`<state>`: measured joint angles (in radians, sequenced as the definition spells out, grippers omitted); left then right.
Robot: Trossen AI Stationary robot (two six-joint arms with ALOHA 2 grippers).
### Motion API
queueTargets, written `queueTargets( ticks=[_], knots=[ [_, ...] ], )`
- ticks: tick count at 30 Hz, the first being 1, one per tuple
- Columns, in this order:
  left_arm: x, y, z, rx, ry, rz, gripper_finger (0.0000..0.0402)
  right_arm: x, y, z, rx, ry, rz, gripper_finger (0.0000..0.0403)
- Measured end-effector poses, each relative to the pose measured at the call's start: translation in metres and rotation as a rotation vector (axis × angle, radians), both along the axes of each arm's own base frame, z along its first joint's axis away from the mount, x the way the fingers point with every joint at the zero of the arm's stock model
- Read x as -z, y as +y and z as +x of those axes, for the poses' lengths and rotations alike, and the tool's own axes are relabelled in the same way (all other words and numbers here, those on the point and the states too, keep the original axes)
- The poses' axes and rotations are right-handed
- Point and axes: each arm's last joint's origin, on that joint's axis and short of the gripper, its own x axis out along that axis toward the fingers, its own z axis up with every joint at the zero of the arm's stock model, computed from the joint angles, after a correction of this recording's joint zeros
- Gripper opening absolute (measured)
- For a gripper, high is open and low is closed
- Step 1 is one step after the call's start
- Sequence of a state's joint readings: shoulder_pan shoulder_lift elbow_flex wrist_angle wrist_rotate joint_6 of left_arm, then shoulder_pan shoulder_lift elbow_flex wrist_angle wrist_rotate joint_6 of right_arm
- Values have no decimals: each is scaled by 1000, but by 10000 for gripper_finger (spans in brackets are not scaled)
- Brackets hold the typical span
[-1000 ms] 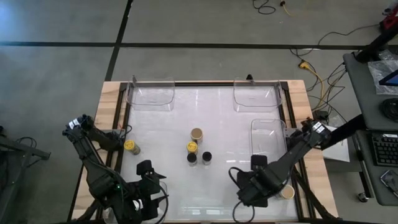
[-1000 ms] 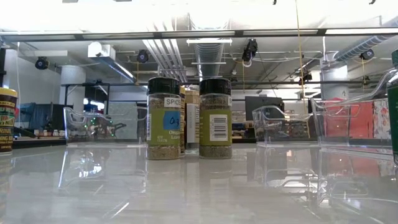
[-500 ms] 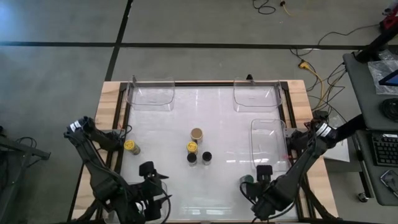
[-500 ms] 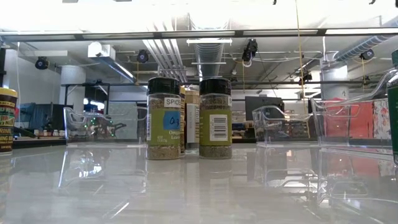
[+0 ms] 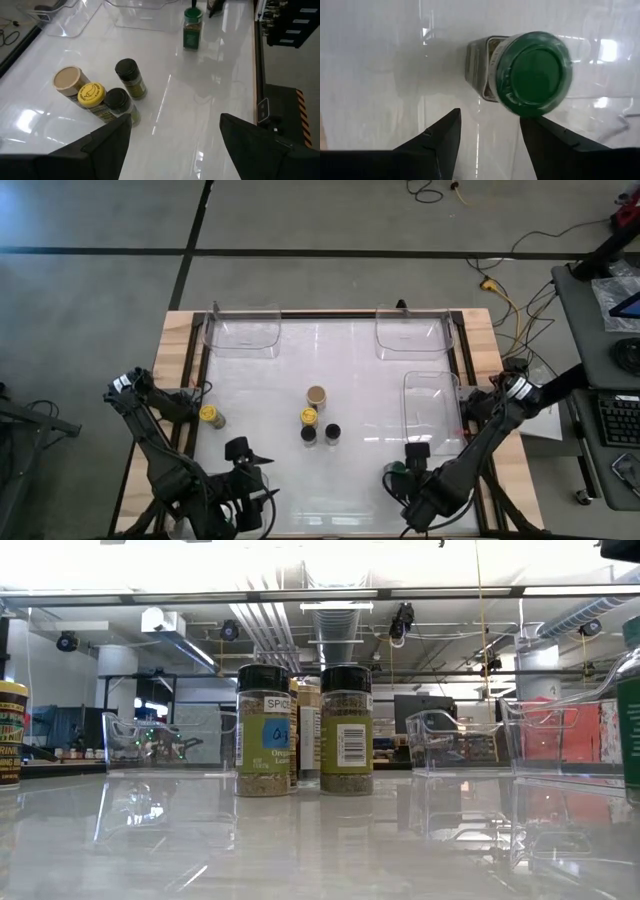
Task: Sort spices by type
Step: Put the green seasoning bottle into the bottom transparent bin
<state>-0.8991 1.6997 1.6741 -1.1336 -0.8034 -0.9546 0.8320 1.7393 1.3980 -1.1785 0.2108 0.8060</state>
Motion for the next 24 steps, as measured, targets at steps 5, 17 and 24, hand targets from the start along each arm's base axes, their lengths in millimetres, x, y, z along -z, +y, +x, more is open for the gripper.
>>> queueTargets(
  ticks=[5, 17, 24],
  knots=[
    [0, 1, 1, -5, -1, 0, 288, 8, -1, 8, 2, -45, 46, 193],
    [-2, -2, 7, 25, -13, -55, 288, 17, -12, 36, 25, -214, 89, 189],
    [-1, -7, 17, 54, -13, -137, 288, 19, -21, 53, 42, -312, 101, 183]
  ],
)
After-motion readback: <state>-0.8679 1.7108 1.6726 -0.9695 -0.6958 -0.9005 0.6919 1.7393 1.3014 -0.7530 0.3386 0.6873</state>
